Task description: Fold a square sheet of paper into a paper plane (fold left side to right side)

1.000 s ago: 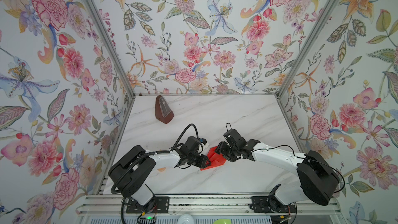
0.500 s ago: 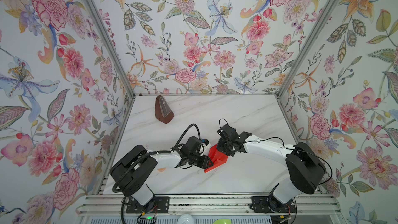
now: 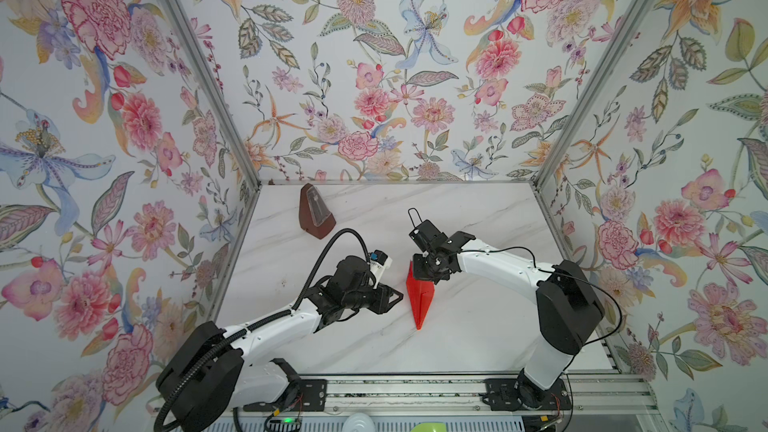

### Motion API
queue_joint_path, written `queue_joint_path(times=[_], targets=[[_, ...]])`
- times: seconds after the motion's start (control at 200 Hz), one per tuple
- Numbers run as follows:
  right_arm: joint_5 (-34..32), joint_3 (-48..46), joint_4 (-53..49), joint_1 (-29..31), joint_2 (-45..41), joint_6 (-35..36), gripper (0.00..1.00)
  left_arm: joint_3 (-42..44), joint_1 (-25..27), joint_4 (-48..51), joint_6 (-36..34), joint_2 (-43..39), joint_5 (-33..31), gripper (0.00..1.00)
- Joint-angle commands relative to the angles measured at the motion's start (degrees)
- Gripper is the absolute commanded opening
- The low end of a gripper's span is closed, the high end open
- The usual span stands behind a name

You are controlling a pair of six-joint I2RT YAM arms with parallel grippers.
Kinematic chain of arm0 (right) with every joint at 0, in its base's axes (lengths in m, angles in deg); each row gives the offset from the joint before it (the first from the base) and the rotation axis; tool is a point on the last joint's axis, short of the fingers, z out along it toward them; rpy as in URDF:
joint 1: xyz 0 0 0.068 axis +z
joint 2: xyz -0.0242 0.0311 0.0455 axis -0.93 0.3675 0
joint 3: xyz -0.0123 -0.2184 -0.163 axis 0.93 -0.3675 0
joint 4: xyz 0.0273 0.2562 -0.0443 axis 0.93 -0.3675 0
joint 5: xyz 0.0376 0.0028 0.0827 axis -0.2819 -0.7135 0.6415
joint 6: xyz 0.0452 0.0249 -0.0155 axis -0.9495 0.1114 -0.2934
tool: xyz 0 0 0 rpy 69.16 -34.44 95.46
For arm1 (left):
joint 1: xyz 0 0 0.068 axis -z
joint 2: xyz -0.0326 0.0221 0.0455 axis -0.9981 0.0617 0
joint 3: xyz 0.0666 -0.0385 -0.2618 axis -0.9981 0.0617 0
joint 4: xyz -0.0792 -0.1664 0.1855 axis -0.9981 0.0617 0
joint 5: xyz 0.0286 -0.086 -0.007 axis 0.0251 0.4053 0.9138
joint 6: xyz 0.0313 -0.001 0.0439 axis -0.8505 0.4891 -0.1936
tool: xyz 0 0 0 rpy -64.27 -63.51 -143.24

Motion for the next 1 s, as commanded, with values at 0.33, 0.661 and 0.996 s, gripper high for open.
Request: queue_joint_path(times=[0.33, 0.661, 0.996], targets=[[-1.8, 3.3, -3.9, 0.7, 8.5, -4.1, 0.66, 3.1, -2.5, 0.4, 1.2, -1.3, 0.8, 0.42], [-3.6, 6.0, -2.2, -0.1, 13.9, -3.1, 0.69, 3.5, -2.9, 0.6, 1.5, -1.9, 0.6, 0.42], [-5.9, 20.7, -2.2, -5.5, 24.0, 2.4, 0.63, 4.7, -5.2, 3.3, 1.5, -5.1, -3.0, 0.42]])
